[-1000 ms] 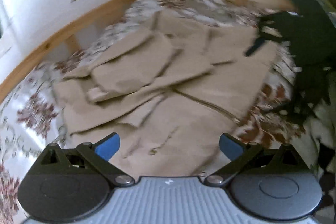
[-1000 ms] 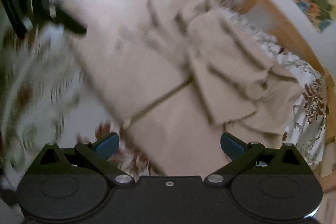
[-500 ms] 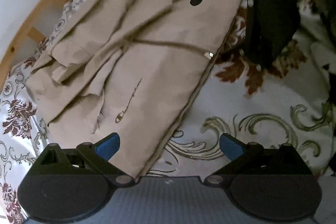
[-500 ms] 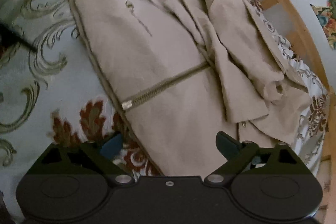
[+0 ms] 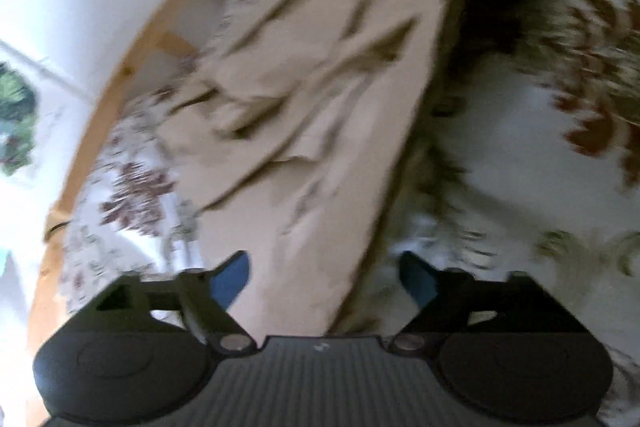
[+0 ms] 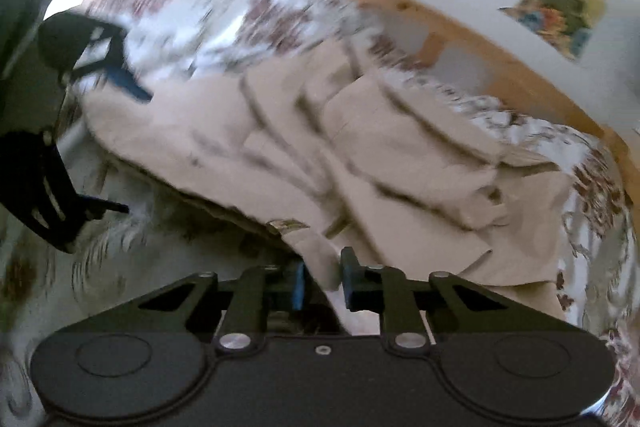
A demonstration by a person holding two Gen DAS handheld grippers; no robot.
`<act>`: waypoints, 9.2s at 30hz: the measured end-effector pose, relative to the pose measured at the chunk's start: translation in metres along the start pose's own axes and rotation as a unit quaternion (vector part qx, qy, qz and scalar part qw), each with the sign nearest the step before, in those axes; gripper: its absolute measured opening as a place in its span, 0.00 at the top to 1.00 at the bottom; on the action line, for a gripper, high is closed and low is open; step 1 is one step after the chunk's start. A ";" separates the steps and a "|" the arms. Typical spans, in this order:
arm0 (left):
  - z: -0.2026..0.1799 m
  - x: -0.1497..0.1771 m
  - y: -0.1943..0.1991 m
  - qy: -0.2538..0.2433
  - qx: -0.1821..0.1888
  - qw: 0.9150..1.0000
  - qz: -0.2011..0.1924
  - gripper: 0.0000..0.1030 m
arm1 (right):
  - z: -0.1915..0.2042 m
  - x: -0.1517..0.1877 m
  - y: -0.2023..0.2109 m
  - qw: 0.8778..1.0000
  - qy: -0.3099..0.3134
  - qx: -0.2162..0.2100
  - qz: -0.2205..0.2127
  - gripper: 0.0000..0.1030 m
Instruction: Fold large clothes
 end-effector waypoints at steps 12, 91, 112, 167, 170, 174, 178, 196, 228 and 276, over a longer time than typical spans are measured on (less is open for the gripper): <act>0.075 -0.013 0.022 0.193 0.060 0.976 -0.085 0.89 | 0.020 0.006 -0.003 0.997 0.074 0.034 0.006 0.29; 0.195 0.041 -0.112 0.426 0.207 0.877 0.078 0.12 | -0.217 0.115 0.002 0.873 -0.485 0.028 0.041 0.30; 0.230 0.029 -0.078 0.510 0.085 0.856 -0.027 0.99 | -0.211 0.042 0.013 0.925 -0.198 0.325 -0.016 0.83; 0.110 -0.032 -0.061 0.442 0.231 0.861 -0.102 0.00 | -0.095 -0.015 -0.076 0.975 -0.172 0.138 0.005 0.01; 0.115 -0.028 -0.058 0.443 0.199 0.870 -0.086 0.00 | -0.119 -0.001 -0.046 0.951 -0.217 0.216 0.033 0.01; 0.119 -0.012 -0.084 0.463 0.143 0.875 -0.005 0.00 | -0.154 0.035 -0.027 0.904 -0.326 0.268 0.062 0.01; 0.119 -0.004 -0.110 0.496 0.182 0.848 0.031 0.00 | -0.169 0.062 -0.047 0.887 -0.349 0.283 0.108 0.01; 0.130 0.015 -0.074 0.515 0.193 0.834 0.042 0.00 | -0.159 0.075 -0.067 0.887 -0.392 0.212 0.124 0.01; 0.094 0.082 -0.063 0.639 0.253 0.725 0.043 0.00 | -0.104 -0.085 -0.143 0.977 -0.147 0.149 -0.034 0.01; 0.097 0.071 -0.100 0.699 0.372 0.610 0.004 0.25 | -0.081 -0.089 -0.159 0.974 -0.177 0.140 -0.006 0.01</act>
Point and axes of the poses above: each gripper's, at about its wrist camera, not at the fingertips, and y roughly against the way its jaws point, z to its left, x to its underside, the point moved 10 cm from there along -y, roughly the way its jaws point, and after that the axes turned 15 degrees about z, right-handed, at the moved point
